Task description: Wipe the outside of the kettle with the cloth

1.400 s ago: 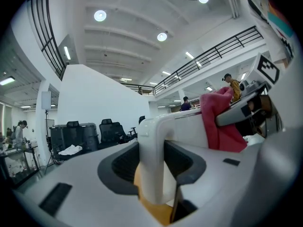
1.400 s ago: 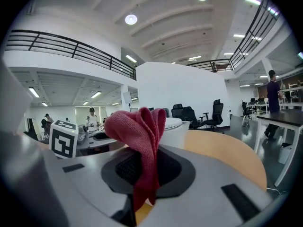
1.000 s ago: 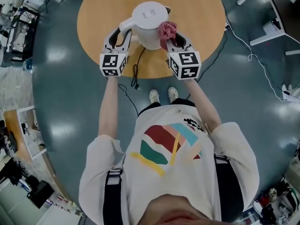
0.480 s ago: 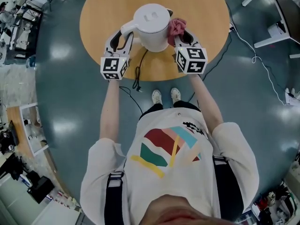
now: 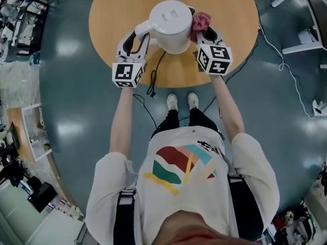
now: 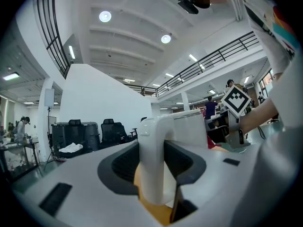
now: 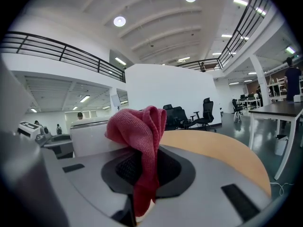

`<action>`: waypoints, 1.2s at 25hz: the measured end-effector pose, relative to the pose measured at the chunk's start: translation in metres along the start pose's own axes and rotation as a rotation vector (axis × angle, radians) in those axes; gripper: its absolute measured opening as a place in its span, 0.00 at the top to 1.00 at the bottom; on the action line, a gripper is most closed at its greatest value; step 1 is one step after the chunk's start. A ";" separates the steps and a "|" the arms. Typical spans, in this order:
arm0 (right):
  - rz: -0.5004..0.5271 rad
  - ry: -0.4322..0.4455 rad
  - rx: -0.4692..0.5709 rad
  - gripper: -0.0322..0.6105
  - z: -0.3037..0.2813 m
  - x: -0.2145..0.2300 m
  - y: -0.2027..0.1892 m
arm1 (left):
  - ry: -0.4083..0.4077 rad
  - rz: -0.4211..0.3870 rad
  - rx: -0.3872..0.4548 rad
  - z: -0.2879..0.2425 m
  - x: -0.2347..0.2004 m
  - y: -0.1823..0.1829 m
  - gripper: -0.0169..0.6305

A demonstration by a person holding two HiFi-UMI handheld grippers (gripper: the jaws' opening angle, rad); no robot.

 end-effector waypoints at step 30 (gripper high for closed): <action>0.002 0.005 0.054 0.88 -0.009 -0.166 -0.124 | -0.058 -0.034 0.032 0.004 -0.014 0.000 0.66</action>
Point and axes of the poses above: the fingertips, and each gripper's own axes: z backward along the fingers, x to its right, y out of its top, the point moved 6 cm from there along z, backward along the fingers, and after that the axes turned 8 degrees about -y, right-handed, at the moved point
